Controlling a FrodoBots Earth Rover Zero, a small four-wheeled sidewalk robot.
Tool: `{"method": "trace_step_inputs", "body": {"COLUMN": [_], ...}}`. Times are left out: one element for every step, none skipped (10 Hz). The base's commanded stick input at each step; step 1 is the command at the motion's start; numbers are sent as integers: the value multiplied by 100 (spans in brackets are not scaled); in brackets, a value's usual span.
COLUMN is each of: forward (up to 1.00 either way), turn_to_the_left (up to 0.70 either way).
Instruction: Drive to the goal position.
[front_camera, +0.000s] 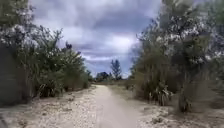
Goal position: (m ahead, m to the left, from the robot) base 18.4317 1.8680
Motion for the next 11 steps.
{"method": "trace_step_inputs", "body": {"forward": [85,85,85,85,85,85,85,85,85,85,85], "turn_to_the_left": [34,34,34,34,34,34,34,34,34,19,0]}}
